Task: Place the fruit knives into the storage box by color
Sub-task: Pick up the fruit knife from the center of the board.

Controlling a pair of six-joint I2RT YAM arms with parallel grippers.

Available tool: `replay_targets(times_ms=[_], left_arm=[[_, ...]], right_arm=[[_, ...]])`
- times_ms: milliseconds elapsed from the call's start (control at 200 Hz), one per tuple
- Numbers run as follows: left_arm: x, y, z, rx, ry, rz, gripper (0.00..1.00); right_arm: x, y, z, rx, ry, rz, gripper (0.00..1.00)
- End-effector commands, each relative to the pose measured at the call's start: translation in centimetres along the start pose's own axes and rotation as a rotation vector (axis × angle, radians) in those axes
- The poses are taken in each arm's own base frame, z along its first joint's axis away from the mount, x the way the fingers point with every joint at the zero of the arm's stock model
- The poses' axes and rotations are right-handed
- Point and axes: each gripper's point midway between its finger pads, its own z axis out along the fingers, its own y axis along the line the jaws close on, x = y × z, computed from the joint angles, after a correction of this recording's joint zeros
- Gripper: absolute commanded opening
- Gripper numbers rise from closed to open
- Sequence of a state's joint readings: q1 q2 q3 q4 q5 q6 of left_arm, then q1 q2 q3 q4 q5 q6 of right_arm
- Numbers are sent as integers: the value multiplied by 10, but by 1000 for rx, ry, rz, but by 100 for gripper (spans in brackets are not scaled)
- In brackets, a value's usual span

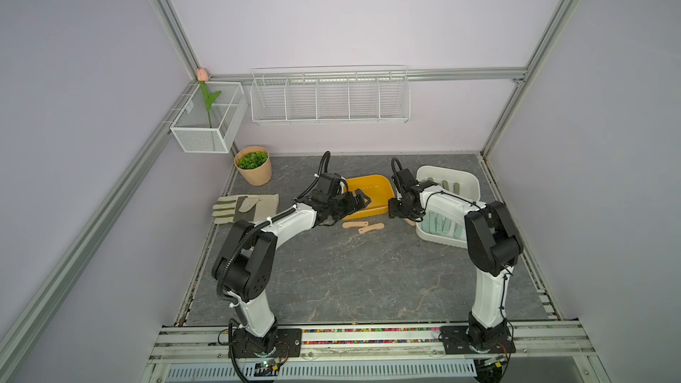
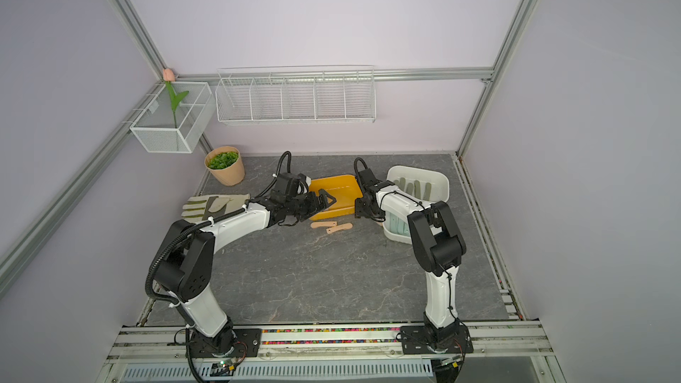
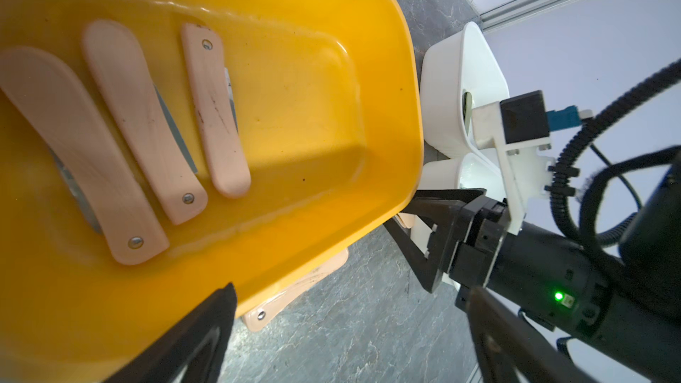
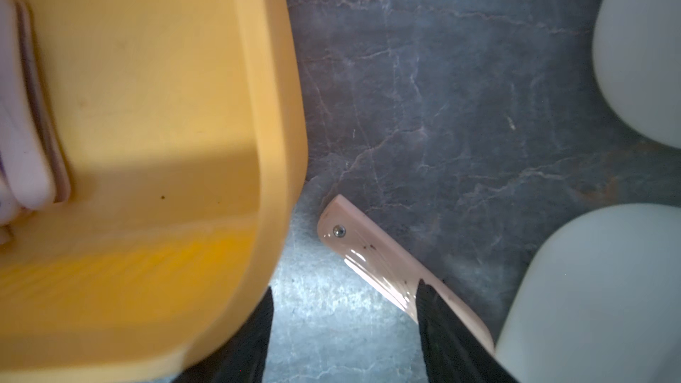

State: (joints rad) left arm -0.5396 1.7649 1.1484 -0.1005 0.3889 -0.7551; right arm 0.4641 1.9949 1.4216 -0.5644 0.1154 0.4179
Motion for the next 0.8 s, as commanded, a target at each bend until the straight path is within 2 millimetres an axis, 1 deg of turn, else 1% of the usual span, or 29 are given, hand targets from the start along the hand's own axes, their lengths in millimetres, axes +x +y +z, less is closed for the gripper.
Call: replay_targets(times_ms=[0,145,280,410,575,720,795], left_arm=[[-12,2,2,-7,-21,15,99],[-22,0,-2,-5,-31,24,99],[-33,-11,-9,14,-40,44,99],[-39,-27,-18,42,-45,67,99],[-44,-46,-32,91,-54,84,99],[-45,-57,-43,115,-64,95,99],[-46,-62,-49,127,-70,100,99]], right_arm=[[3,-7,6,33,31,-17,67],[5,-6,11,29,50,-20,71],[7,-3,11,13,59,-11,71],[13,1,9,-14,70,3,71],[23,9,-3,-59,61,25,70],[32,18,-14,-82,48,18,70],[33,19,-21,-85,36,20,70]])
